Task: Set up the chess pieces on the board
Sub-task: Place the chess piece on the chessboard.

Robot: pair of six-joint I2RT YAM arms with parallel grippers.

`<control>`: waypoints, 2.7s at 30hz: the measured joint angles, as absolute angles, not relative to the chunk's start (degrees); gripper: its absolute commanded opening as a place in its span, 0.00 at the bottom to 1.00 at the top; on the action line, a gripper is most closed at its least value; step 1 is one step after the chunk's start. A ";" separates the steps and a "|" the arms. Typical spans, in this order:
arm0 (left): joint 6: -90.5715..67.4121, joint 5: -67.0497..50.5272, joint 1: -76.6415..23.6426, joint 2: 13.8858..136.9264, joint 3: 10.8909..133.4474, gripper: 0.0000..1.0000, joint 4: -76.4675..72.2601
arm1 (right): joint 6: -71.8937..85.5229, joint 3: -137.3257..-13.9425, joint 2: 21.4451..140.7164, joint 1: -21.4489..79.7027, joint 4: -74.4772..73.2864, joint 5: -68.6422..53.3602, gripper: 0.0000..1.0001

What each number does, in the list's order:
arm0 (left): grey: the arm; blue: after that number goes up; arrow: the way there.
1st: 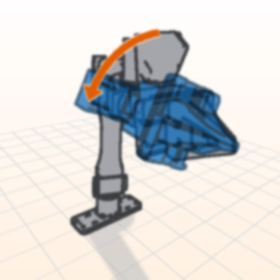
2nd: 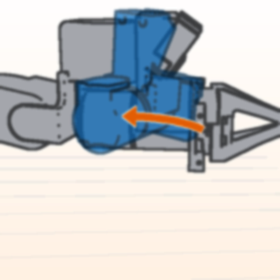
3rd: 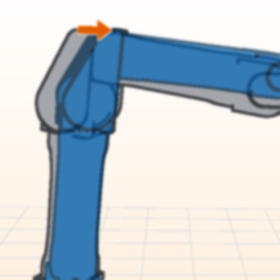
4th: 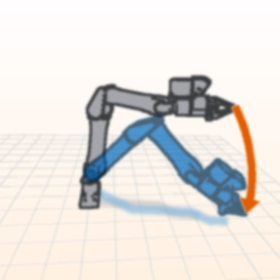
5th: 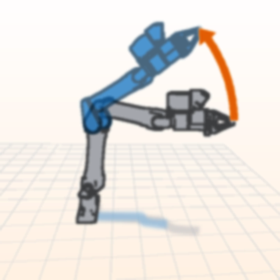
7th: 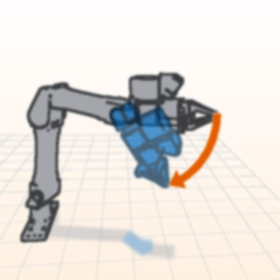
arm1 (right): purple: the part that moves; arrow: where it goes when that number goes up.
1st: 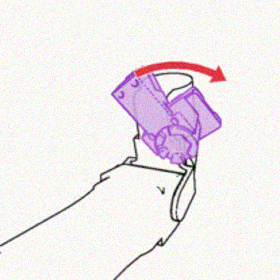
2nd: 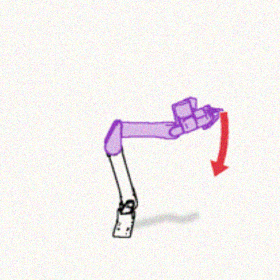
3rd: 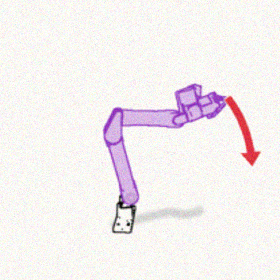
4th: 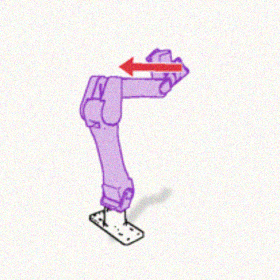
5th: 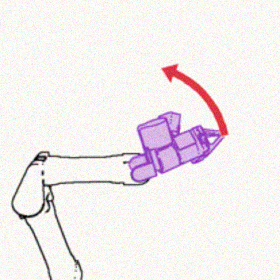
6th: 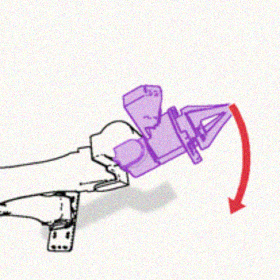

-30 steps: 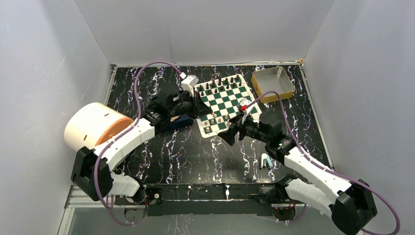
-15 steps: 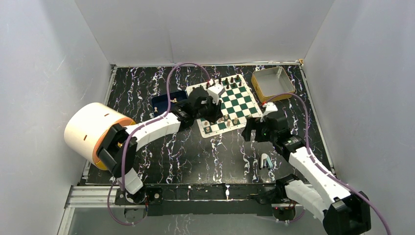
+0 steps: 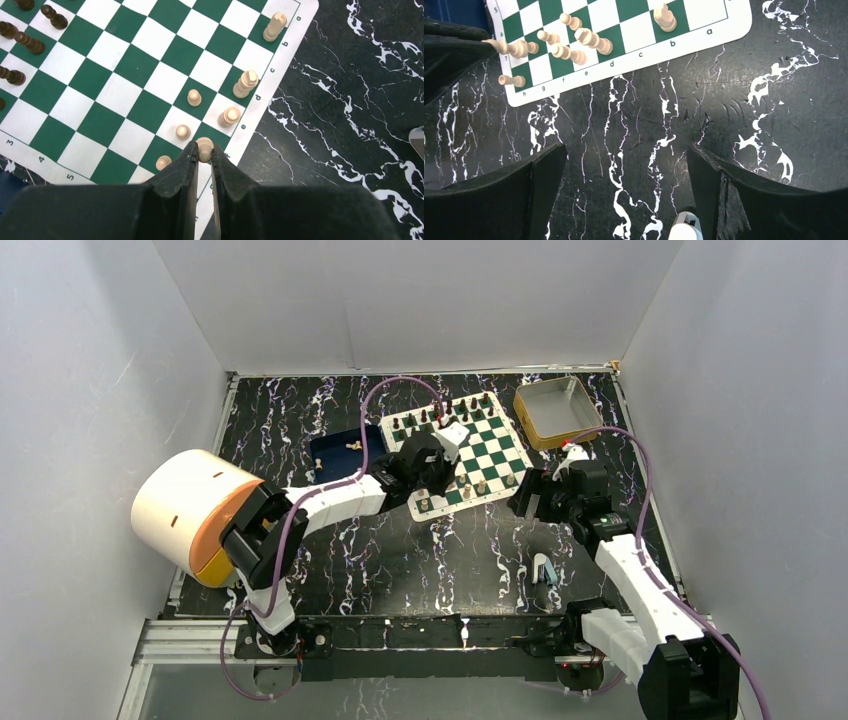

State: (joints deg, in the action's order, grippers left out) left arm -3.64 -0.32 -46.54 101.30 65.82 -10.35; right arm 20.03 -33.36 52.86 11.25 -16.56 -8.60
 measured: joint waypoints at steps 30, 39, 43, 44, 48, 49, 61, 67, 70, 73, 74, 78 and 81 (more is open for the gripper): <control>-3.46 -0.99 -47.46 107.59 65.19 0.00 -13.72 | 22.35 -33.36 51.35 11.20 -14.87 -10.92 0.99; -3.62 -1.02 -47.48 107.68 64.12 0.05 -14.33 | 22.35 -33.36 50.70 11.20 -14.87 -10.90 0.99; -3.64 -1.02 -47.48 108.09 64.10 0.06 -15.25 | 22.33 -33.36 50.57 11.20 -14.85 -10.92 0.99; -3.66 -1.02 -47.48 108.14 64.10 0.04 -15.44 | 22.33 -33.36 50.57 11.20 -14.85 -10.92 0.99; -3.66 -1.02 -47.51 108.14 63.40 0.02 -16.97 | 22.33 -33.36 50.50 11.20 -14.83 -10.92 0.99; -3.66 -1.02 -47.51 108.14 63.35 0.01 -17.15 | 22.33 -33.36 50.41 11.20 -14.83 -10.92 0.99; -3.64 -0.36 -47.59 108.14 63.31 0.00 -17.21 | 22.87 -33.30 49.95 11.20 -13.04 -12.43 0.99; -3.68 0.67 -47.77 108.03 62.54 0.00 -18.48 | 23.83 -33.04 49.98 11.20 -11.86 -12.97 0.99; -4.05 0.91 -47.77 108.01 62.24 0.00 -19.27 | 24.01 -32.95 50.00 11.20 -11.77 -13.28 0.99; -4.43 1.23 -47.77 108.01 62.00 0.00 -19.75 | 24.10 -32.88 50.13 11.20 -11.77 -13.54 0.99; -4.54 1.39 -47.77 107.96 61.84 0.00 -19.97 | 24.10 -32.88 50.15 11.20 -11.77 -13.56 0.99; -4.69 1.87 -47.83 107.85 61.63 0.00 -20.21 | 24.10 -32.88 50.33 11.20 -11.60 -13.61 0.99; -4.73 2.02 -47.86 107.83 61.63 0.00 -20.18 | 24.10 -32.88 50.52 11.20 -11.35 -13.65 0.99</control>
State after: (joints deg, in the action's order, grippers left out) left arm -4.73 2.02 -47.86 107.83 61.63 -20.18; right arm 24.10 -32.88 50.52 11.20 -11.35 -13.65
